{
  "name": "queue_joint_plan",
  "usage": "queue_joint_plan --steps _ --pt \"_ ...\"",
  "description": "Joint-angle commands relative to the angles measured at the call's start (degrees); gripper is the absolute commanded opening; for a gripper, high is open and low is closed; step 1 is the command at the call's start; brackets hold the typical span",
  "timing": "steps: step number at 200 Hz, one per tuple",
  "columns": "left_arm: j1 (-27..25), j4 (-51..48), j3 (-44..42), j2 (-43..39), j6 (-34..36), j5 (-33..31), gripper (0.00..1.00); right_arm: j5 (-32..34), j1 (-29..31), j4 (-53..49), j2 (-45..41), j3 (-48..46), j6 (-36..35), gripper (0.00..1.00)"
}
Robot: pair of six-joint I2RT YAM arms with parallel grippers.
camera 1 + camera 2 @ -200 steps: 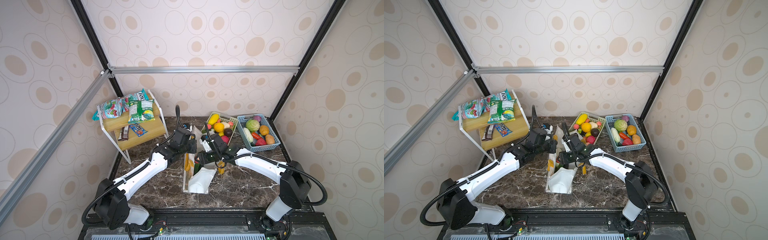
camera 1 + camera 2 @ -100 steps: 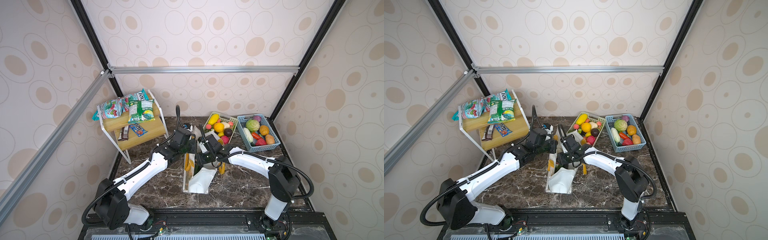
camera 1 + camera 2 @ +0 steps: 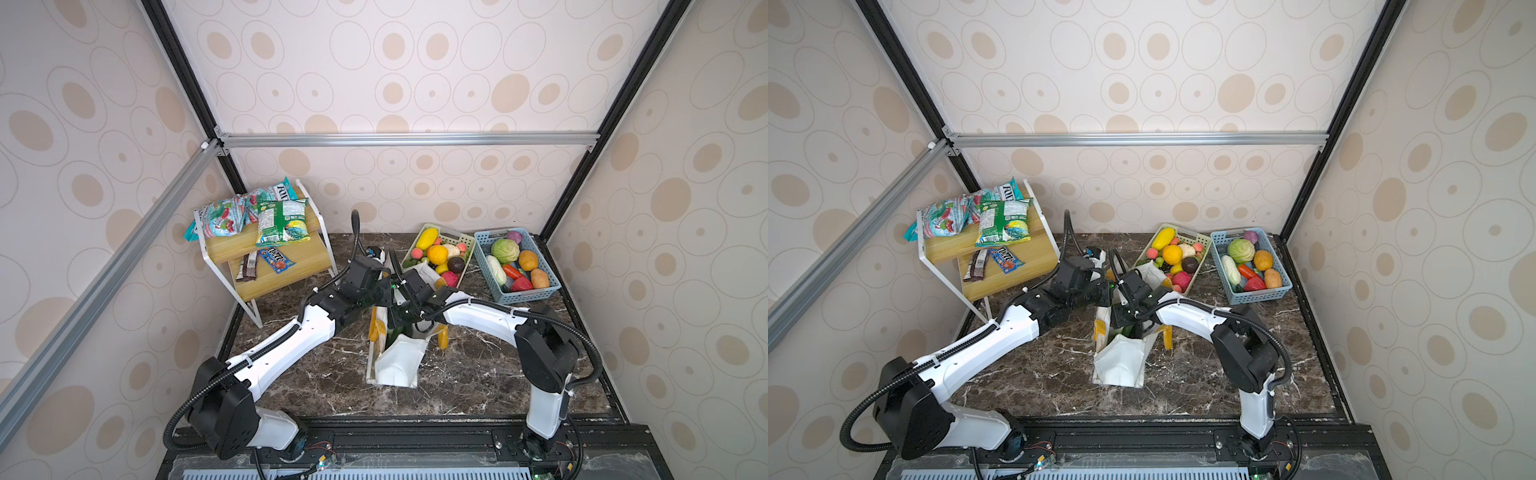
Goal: Place the food into the grocery bag and tie it
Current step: 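Lower the peach into the white bag and open the right gripper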
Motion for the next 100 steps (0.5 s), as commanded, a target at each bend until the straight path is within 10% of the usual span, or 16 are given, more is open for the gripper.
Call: queue_joint_plan --steps 1,100 --pt "-0.4 2.8 2.8 -1.7 -0.3 0.2 0.0 2.5 0.3 -7.0 3.4 -0.7 0.3 0.63" --pt "-0.5 2.4 1.8 -1.4 -0.3 -1.7 0.0 5.4 0.2 -8.7 -4.1 -1.6 1.0 1.0"
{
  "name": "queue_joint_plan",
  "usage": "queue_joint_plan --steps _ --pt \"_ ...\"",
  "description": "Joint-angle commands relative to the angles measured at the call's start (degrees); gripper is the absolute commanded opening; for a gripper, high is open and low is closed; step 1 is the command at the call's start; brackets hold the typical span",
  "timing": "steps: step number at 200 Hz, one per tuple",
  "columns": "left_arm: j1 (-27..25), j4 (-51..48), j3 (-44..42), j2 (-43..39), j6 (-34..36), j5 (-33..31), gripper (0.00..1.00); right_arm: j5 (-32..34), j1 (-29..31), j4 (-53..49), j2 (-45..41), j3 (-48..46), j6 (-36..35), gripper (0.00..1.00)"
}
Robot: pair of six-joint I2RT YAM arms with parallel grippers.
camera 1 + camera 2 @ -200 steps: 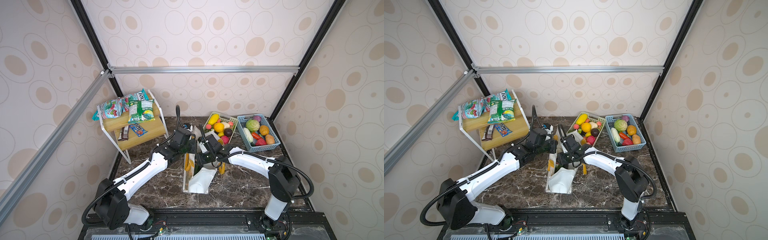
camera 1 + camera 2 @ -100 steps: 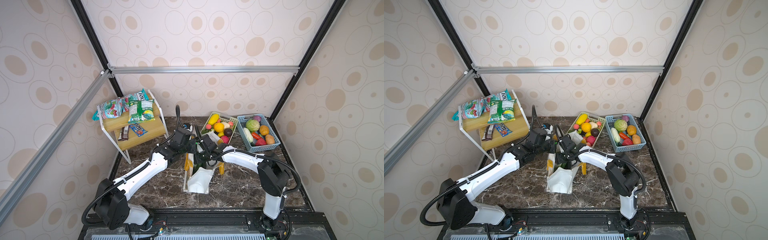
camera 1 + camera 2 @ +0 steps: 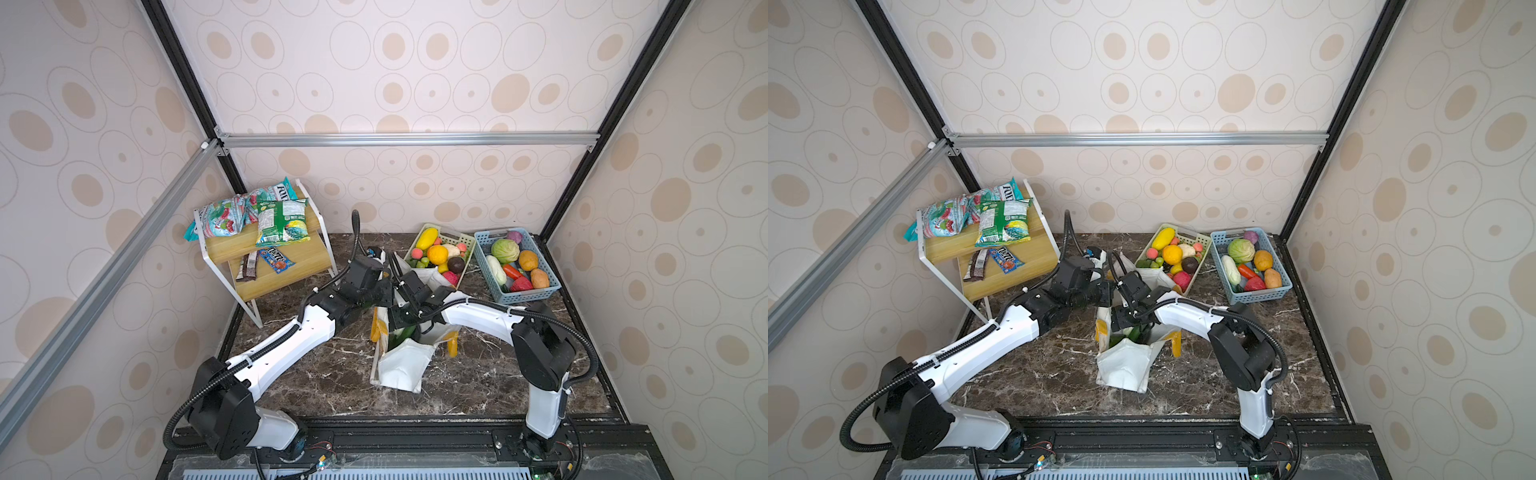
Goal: Place the food into the grocery bag and tie it
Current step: 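Lower the peach into the white bag and open the right gripper, then withdraw the right gripper from the bag toward the green basket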
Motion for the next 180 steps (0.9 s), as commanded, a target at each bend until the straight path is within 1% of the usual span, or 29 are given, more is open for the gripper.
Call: queue_joint_plan --steps 1,45,85,121,154,180 --pt "-0.4 2.4 1.7 -1.4 -0.3 -1.5 0.0 2.4 0.2 -5.0 -3.6 -1.8 0.6 1.0" --pt "-0.4 1.4 1.4 -1.8 -0.1 -4.3 0.0 3.4 -0.2 -5.0 -9.5 -2.0 1.1 1.0" --pt "-0.4 2.4 0.1 -1.8 -0.5 -4.3 0.0 4.5 -0.4 -4.6 -15.7 -2.0 1.0 1.0" --pt "-0.3 1.8 0.8 -1.6 -0.5 -4.9 0.0 6.1 -1.9 -7.2 -19.6 0.4 -0.9 1.0" --pt "-0.3 0.0 0.9 -2.3 0.3 -7.1 0.0 8.6 -4.9 -7.4 -25.5 -0.7 -1.1 1.0" --pt "-0.2 -1.2 1.9 -1.8 0.3 -7.9 0.0 9.0 -9.8 -8.6 -28.4 -0.6 -1.6 0.99"
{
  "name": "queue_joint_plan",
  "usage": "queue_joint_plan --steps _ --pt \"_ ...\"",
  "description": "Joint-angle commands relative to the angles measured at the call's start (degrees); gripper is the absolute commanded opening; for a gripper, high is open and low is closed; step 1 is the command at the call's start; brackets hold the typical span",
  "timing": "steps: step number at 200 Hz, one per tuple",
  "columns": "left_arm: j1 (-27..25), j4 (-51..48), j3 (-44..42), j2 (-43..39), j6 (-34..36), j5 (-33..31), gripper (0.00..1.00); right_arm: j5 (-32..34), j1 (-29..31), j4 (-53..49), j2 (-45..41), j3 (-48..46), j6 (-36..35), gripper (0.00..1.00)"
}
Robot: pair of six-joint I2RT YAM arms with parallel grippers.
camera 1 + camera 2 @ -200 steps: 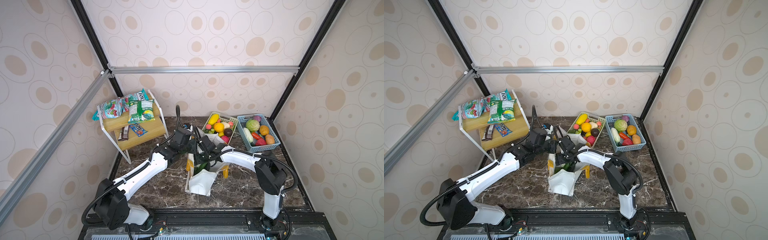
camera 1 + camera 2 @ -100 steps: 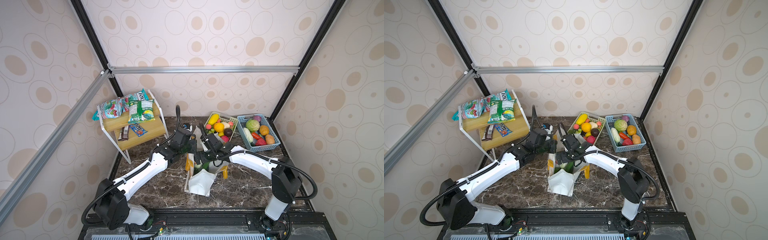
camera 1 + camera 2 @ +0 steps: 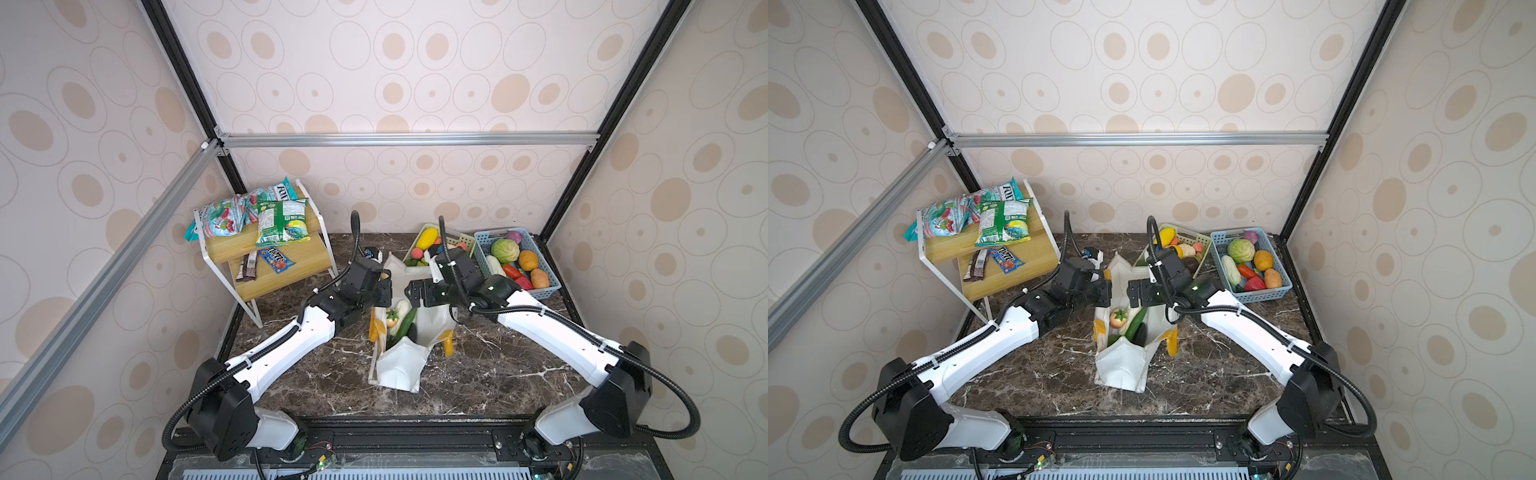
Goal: Place the food into the grocery bag and tie it
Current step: 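Withdraw the right gripper from the bag toward the green basket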
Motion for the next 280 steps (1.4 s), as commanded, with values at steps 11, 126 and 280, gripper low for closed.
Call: queue_joint_plan --steps 11,126,280 --pt "0.0 -0.5 2.1 -1.8 -0.3 -4.0 0.0 2.7 -6.1 -3.4 -3.3 0.7 -1.1 0.98" --pt "3.8 -1.7 -3.1 -5.8 -4.4 -5.5 0.0 4.9 -14.1 -1.0 14.0 7.8 -4.8 0.88" --pt "10.8 -2.8 -6.7 -10.9 -4.2 -1.5 0.0 -2.2 -14.1 0.9 34.3 22.0 -1.3 0.83"
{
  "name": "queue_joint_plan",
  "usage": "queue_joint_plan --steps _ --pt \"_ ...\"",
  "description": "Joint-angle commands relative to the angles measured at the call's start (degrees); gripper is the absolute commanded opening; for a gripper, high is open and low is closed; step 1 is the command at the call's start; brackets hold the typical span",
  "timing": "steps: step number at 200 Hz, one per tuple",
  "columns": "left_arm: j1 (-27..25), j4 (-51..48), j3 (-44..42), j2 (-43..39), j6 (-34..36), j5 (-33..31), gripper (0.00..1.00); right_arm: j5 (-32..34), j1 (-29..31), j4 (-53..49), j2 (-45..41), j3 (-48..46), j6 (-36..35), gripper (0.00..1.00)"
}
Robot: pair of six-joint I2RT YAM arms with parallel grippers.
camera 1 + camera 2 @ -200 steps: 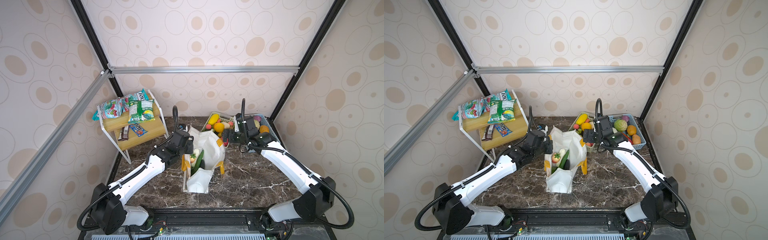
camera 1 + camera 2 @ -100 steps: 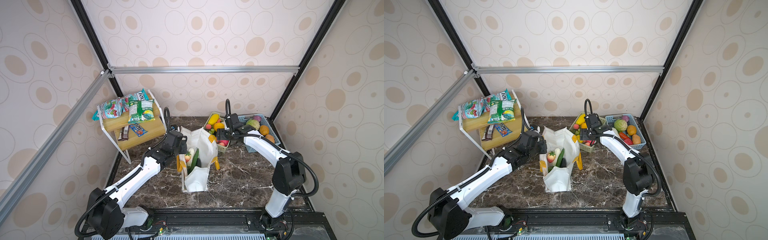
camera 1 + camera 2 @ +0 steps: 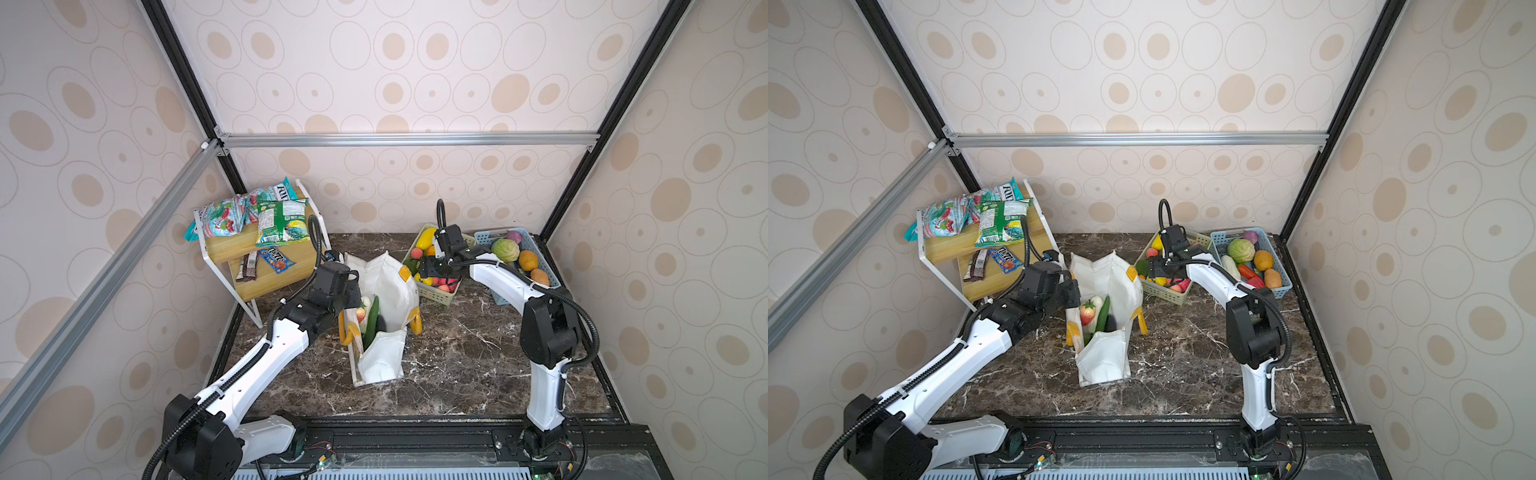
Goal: Place the food into the grocery bag and tie it
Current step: 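Withdraw the right gripper from the bag toward the green basket, then lower the right gripper into the green basket and grasp the yellow wrinkled fruit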
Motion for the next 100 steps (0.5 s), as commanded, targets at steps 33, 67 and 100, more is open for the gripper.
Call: queue_joint_plan --steps 33,67,100 --pt "0.5 1.9 -0.3 -0.2 -0.4 1.6 0.0 2.9 -0.1 4.9 4.5 2.8 5.9 0.79" --pt "0.5 3.2 -0.9 0.1 -0.3 2.5 0.0 3.4 -0.1 6.4 7.4 4.7 7.1 0.78" --pt "0.4 3.3 -0.7 0.7 0.4 2.7 0.0 3.3 -0.4 9.0 7.9 4.5 9.9 0.71"
